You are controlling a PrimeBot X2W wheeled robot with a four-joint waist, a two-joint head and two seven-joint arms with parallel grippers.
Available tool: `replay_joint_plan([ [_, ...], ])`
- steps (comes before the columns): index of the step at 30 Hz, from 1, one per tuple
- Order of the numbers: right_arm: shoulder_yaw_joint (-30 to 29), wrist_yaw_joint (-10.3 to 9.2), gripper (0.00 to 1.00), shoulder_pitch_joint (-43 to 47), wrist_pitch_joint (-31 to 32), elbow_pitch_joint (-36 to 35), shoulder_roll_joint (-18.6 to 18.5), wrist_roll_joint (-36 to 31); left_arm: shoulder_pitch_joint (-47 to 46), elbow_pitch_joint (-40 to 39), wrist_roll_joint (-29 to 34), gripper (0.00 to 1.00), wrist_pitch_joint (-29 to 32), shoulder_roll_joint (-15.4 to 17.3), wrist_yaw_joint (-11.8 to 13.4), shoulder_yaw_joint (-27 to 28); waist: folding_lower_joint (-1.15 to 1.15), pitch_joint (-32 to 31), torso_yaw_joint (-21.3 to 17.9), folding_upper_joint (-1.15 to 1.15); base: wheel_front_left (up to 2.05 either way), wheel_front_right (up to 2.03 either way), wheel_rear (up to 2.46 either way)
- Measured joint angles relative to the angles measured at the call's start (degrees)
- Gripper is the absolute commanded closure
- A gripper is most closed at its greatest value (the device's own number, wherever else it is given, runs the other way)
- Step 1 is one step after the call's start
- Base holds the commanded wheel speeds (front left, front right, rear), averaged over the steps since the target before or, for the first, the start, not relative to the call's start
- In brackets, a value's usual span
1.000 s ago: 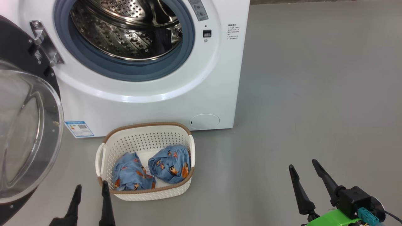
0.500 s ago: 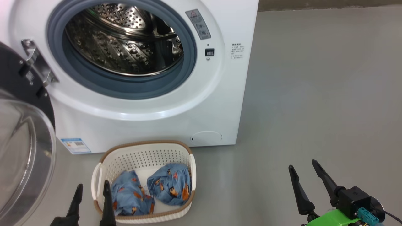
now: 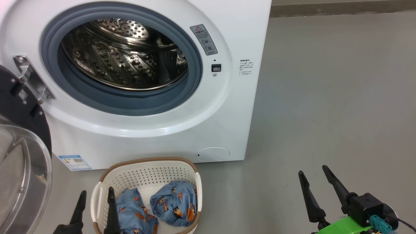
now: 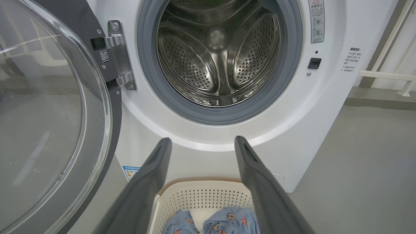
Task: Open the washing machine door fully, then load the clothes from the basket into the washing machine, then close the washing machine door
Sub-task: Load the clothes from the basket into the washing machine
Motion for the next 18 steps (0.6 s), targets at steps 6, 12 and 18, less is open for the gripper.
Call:
replay_joint_plan([
  [6, 0.00, 0.00, 0.00, 0.00, 0.01, -0.12, 0.00, 0.00, 0.00, -0.10, -0.01, 0.00, 0.00, 0.31, 0.00, -0.24, 0.00, 0.17, 0.10, 0.00, 0.00, 0.00, 0.00],
  [12, -0.03, 0.00, 0.00, 0.00, 0.01, -0.18, 0.00, 0.00, 0.00, -0.12, -0.01, 0.00, 0.01, 0.44, 0.47, -0.64, 0.00, 0.56, 0.14, 0.00, 0.00, 0.00, 0.00],
  [18, 0.23, 0.00, 0.00, 0.00, 0.01, -0.43, 0.00, 0.00, -0.05, 1.35, -0.55, 0.00, 0.07, 0.43, 0.41, -0.97, 0.00, 0.97, -0.04, 0.00, 0.00, 0.00, 0.00],
])
